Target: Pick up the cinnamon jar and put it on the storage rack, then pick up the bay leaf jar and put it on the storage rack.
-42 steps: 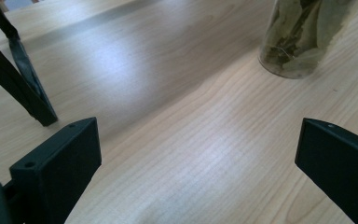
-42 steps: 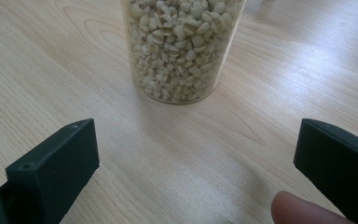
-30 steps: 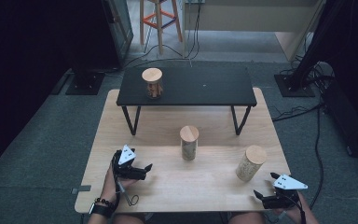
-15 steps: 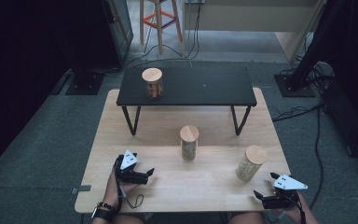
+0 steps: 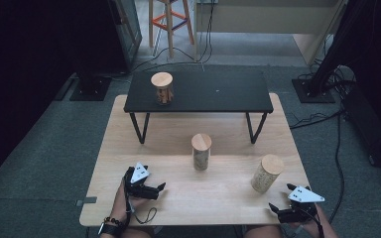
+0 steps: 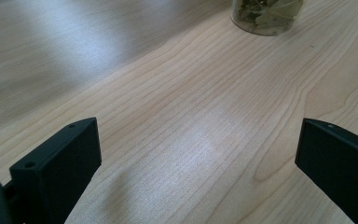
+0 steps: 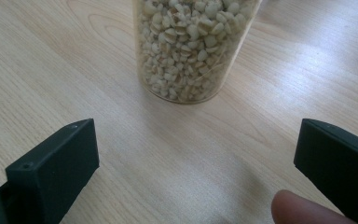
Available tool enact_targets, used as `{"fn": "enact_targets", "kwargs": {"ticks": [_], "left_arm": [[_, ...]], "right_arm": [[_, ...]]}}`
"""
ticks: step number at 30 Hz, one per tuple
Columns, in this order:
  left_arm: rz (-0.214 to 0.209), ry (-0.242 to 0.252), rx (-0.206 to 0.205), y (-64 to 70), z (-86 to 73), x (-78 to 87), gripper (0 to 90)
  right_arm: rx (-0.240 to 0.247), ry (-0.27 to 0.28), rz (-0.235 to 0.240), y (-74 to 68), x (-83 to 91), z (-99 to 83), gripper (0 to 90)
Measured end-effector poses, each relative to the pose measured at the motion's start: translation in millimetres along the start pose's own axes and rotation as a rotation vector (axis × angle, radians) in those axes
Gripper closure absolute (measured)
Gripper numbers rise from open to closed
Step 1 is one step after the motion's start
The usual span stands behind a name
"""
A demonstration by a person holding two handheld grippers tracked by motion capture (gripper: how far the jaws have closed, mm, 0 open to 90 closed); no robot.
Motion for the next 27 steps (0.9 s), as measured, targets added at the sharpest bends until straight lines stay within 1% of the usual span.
{"fn": "enact_targets", "kwargs": {"ticks": [2, 4, 6, 8, 12, 15, 18, 20, 22, 27], "left_arm": [[-0.005, 0.019, 0.019, -2.3, -3.5, 1.3, 0.3], [-0.01, 0.039, 0.046, -5.9, -7.5, 3.2, 0.3], [-0.02, 0.058, 0.07, -9.2, -11.6, 4.7, 0.3], [-0.029, 0.075, 0.091, -11.8, -15.1, 5.7, 0.3], [-0.04, 0.077, 0.095, -14.1, -15.8, 5.8, 0.3], [-0.043, 0.074, 0.09, -14.1, -15.2, 5.5, 0.4], [-0.046, 0.073, 0.097, -15.1, -15.3, 5.3, 0.6], [-0.047, 0.068, 0.094, -15.6, -14.4, 4.9, 0.8], [-0.049, 0.063, 0.088, -15.4, -13.4, 4.5, 1.2], [-0.053, 0.059, 0.078, -15.1, -12.6, 4.4, 2.3]], "right_arm": [[0.003, 0.006, -0.003, -2.0, 1.5, 1.5, 0.0], [-0.003, 0.015, 0.005, -3.7, 3.7, 3.6, 0.0], [-0.002, 0.015, 0.009, -6.1, 5.4, 6.9, 0.0], [0.0, 0.01, 0.003, -9.0, 5.2, 9.3, 0.0], [-0.006, 0.002, -0.006, -11.4, 5.6, 13.5, 0.0], [-0.004, -0.012, -0.014, -16.8, 7.6, 21.4, 0.0], [0.012, -0.02, -0.002, -24.0, 11.8, 29.6, 0.0], [0.011, -0.022, 0.007, -27.1, 13.0, 33.0, 0.0], [0.009, -0.022, 0.01, -30.0, 12.6, 34.8, 0.0], [0.014, -0.042, 0.022, -38.1, 8.8, 41.5, 0.0]]}}
Point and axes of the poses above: each handheld gripper's, and its own axes: x roughly backward along the jaws, z roughly out of its top, y roughly to its right, the point moved 1 cm from there along -x, roughly forward along the jaws, and after that the axes turned 7 degrees about z, right-handed, at the moved point
